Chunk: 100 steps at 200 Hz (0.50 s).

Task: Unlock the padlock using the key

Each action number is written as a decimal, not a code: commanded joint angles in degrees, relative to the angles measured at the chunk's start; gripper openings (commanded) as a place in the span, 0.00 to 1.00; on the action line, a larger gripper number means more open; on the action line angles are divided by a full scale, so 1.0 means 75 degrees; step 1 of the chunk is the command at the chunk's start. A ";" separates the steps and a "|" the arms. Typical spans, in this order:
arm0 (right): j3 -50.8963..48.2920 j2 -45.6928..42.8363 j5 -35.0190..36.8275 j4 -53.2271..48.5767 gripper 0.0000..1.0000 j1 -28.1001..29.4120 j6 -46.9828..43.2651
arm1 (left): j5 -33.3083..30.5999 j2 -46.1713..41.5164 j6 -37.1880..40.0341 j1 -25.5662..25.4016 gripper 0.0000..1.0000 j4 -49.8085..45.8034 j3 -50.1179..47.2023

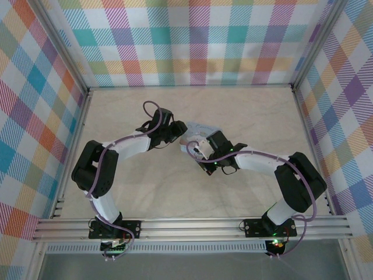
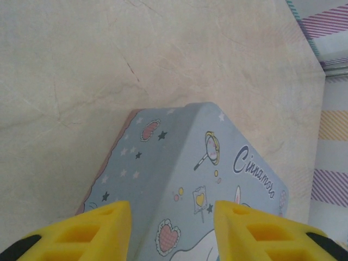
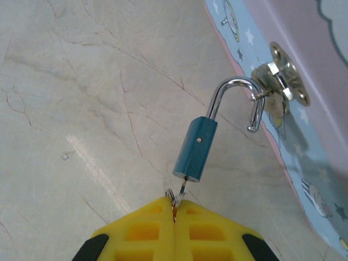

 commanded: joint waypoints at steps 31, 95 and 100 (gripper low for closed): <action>0.0476 0.0273 0.0079 -0.0006 0.00 0.0229 -0.0681 | -0.0003 0.0124 0.0100 0.0081 0.44 -0.0091 0.0126; 0.0629 0.0497 0.0344 0.0172 0.00 0.0296 -0.1194 | 0.0164 0.0328 0.0089 0.0070 0.44 0.0033 0.0143; 0.0631 0.0510 0.0350 0.0201 0.00 0.0296 -0.1212 | 0.0192 0.0345 0.0079 0.0069 0.44 0.0045 0.0127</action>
